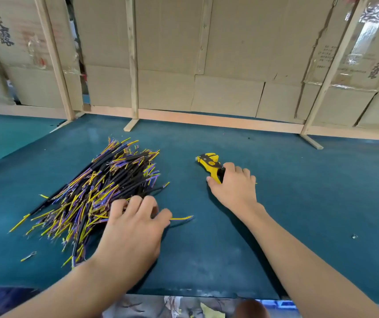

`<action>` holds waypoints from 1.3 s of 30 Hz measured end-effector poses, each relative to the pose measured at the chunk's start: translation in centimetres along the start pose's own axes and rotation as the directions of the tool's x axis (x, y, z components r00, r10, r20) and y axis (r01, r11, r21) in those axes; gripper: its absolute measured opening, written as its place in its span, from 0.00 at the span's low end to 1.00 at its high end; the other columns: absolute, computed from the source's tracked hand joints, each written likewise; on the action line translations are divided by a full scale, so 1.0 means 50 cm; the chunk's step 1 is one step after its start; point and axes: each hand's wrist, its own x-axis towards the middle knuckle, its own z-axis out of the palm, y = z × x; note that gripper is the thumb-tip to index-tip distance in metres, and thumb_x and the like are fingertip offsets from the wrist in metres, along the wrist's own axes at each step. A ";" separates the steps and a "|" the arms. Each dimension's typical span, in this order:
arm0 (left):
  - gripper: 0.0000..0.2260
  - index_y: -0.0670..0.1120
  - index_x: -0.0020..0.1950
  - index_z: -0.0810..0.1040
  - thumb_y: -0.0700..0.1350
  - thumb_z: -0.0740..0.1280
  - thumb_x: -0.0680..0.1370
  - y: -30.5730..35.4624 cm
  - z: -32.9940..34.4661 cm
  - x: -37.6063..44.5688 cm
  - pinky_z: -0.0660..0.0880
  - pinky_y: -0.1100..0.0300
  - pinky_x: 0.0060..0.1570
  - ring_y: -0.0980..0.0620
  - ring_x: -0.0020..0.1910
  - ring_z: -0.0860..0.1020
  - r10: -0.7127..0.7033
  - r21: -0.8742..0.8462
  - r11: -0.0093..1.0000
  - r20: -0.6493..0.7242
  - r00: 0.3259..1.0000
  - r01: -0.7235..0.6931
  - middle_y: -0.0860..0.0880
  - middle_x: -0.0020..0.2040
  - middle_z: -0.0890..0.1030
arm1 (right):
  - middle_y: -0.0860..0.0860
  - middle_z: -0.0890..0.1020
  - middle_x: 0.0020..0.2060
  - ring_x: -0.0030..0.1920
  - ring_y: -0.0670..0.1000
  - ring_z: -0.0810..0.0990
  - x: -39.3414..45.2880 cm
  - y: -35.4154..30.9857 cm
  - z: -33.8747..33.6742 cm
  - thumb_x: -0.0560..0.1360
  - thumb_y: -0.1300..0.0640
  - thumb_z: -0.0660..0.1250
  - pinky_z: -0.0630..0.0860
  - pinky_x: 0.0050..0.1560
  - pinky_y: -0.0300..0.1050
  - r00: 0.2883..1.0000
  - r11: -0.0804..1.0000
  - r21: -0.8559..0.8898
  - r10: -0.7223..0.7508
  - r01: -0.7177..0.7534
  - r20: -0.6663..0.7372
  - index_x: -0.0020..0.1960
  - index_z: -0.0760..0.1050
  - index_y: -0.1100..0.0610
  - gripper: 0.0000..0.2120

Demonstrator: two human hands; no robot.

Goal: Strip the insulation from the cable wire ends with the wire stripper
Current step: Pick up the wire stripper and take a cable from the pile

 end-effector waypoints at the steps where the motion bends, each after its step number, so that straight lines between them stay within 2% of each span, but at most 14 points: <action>1: 0.04 0.52 0.44 0.81 0.47 0.67 0.74 -0.012 0.008 0.006 0.69 0.47 0.44 0.42 0.40 0.77 0.010 -0.038 0.999 -0.013 1.000 -0.011 0.49 0.43 0.78 | 0.56 0.80 0.58 0.60 0.61 0.73 -0.001 0.001 -0.001 0.77 0.36 0.63 0.67 0.60 0.56 1.000 1.000 0.012 0.002 -0.002 -0.003 0.66 0.71 0.57 0.28; 3: 0.13 0.53 0.48 0.82 0.50 0.58 0.79 -0.039 0.022 0.025 0.70 0.47 0.46 0.43 0.43 0.79 0.030 -0.091 0.995 -0.030 0.999 -0.032 0.51 0.44 0.79 | 0.56 0.80 0.58 0.60 0.61 0.73 -0.004 0.002 -0.002 0.77 0.36 0.64 0.67 0.60 0.56 1.000 0.999 0.036 0.007 -0.006 -0.007 0.65 0.70 0.57 0.28; 5: 0.16 0.53 0.51 0.83 0.50 0.55 0.80 -0.067 0.039 0.044 0.70 0.47 0.47 0.43 0.45 0.79 0.053 -0.096 0.994 -0.042 0.998 -0.057 0.52 0.43 0.79 | 0.56 0.80 0.57 0.60 0.61 0.74 -0.007 0.003 -0.003 0.77 0.36 0.64 0.67 0.60 0.56 1.000 0.998 0.055 0.007 -0.006 -0.019 0.66 0.70 0.56 0.28; 13: 0.15 0.49 0.54 0.84 0.48 0.58 0.82 -0.180 0.097 0.082 0.67 0.49 0.46 0.44 0.41 0.80 0.184 -0.044 0.979 -0.225 0.957 -0.199 0.51 0.42 0.81 | 0.55 0.81 0.57 0.59 0.60 0.74 -0.024 0.004 -0.011 0.76 0.37 0.65 0.69 0.62 0.55 0.999 0.996 0.086 0.021 -0.017 -0.039 0.67 0.69 0.57 0.29; 22: 0.17 0.47 0.54 0.85 0.49 0.57 0.83 -0.237 0.122 0.101 0.68 0.48 0.47 0.44 0.42 0.82 0.202 -0.013 0.977 -0.288 0.936 -0.214 0.50 0.43 0.82 | 0.53 0.80 0.57 0.59 0.57 0.73 -0.029 0.005 -0.013 0.76 0.36 0.65 0.68 0.61 0.53 0.999 0.995 0.098 0.026 -0.022 -0.042 0.67 0.69 0.55 0.29; 26: 0.09 0.49 0.57 0.84 0.45 0.66 0.80 -0.196 0.095 0.103 0.68 0.46 0.48 0.42 0.46 0.81 0.263 0.066 0.964 -0.332 0.906 -0.256 0.48 0.47 0.82 | 0.54 0.80 0.58 0.60 0.59 0.73 -0.029 0.010 -0.010 0.75 0.35 0.66 0.67 0.61 0.54 0.998 0.994 0.104 0.021 -0.015 -0.057 0.70 0.67 0.54 0.31; 28: 0.09 0.50 0.58 0.85 0.45 0.68 0.79 -0.150 0.074 0.114 0.68 0.47 0.45 0.41 0.44 0.78 0.253 0.007 0.963 -0.371 0.893 -0.270 0.47 0.47 0.81 | 0.55 0.80 0.60 0.60 0.60 0.73 -0.030 0.012 -0.014 0.75 0.35 0.67 0.67 0.62 0.55 0.999 0.994 0.108 0.015 -0.010 -0.040 0.72 0.66 0.54 0.34; 30: 0.10 0.51 0.58 0.85 0.48 0.67 0.81 -0.102 0.049 0.137 0.71 0.51 0.43 0.43 0.42 0.78 0.103 -0.269 0.935 -0.415 0.904 -0.230 0.49 0.46 0.80 | 0.55 0.80 0.59 0.60 0.60 0.73 -0.032 0.009 -0.018 0.75 0.35 0.66 0.67 0.62 0.55 1.000 0.997 0.082 -0.001 0.003 -0.016 0.76 0.62 0.54 0.37; 31: 0.10 0.53 0.59 0.84 0.49 0.67 0.80 -0.082 0.037 0.152 0.74 0.56 0.43 0.47 0.42 0.78 -0.050 -0.518 0.839 -0.382 0.923 -0.169 0.50 0.46 0.80 | 0.55 0.80 0.59 0.60 0.60 0.73 -0.030 0.008 -0.020 0.76 0.35 0.65 0.67 0.62 0.55 1.000 0.999 0.037 -0.020 0.020 0.003 0.77 0.59 0.54 0.38; 33: 0.08 0.58 0.57 0.83 0.51 0.68 0.80 -0.055 0.018 0.185 0.75 0.66 0.39 0.55 0.37 0.78 -0.320 -0.919 0.395 -0.154 0.935 -0.016 0.53 0.44 0.80 | 0.55 0.79 0.58 0.60 0.61 0.73 -0.013 0.007 -0.038 0.76 0.36 0.64 0.70 0.62 0.56 0.991 0.997 -0.031 -0.062 0.066 0.118 0.80 0.54 0.54 0.40; 34: 0.06 0.57 0.55 0.83 0.52 0.68 0.80 -0.048 0.017 0.201 0.75 0.66 0.35 0.56 0.34 0.77 -0.365 -0.983 0.183 -0.042 0.930 0.028 0.53 0.41 0.80 | 0.54 0.79 0.55 0.58 0.61 0.74 0.005 0.007 -0.054 0.75 0.38 0.66 0.72 0.60 0.55 0.976 0.997 -0.015 -0.067 0.072 0.207 0.80 0.52 0.53 0.42; 36: 0.08 0.53 0.55 0.83 0.51 0.67 0.80 -0.046 0.032 0.229 0.75 0.62 0.33 0.53 0.34 0.77 -0.352 -0.991 -0.077 0.130 0.927 0.109 0.51 0.39 0.78 | 0.51 0.76 0.46 0.50 0.58 0.76 0.047 0.006 -0.086 0.69 0.45 0.70 0.76 0.48 0.52 0.931 0.999 -0.023 -0.021 0.032 0.364 0.78 0.51 0.51 0.45; 37: 0.08 0.50 0.56 0.83 0.49 0.66 0.81 -0.045 0.046 0.236 0.75 0.60 0.33 0.51 0.35 0.77 -0.312 -0.967 -0.196 0.221 0.924 0.165 0.50 0.39 0.77 | 0.51 0.76 0.45 0.46 0.56 0.77 0.061 0.003 -0.096 0.67 0.48 0.70 0.76 0.43 0.50 0.915 0.997 -0.077 0.008 0.026 0.404 0.75 0.53 0.52 0.42; 39: 0.10 0.47 0.61 0.81 0.44 0.64 0.82 -0.039 0.077 0.236 0.76 0.56 0.35 0.47 0.36 0.78 -0.213 -0.872 -0.413 0.372 0.903 0.262 0.47 0.40 0.77 | 0.54 0.77 0.49 0.46 0.57 0.76 0.062 -0.004 -0.088 0.68 0.52 0.68 0.75 0.42 0.49 0.938 0.981 -0.194 0.048 0.021 0.344 0.64 0.62 0.56 0.28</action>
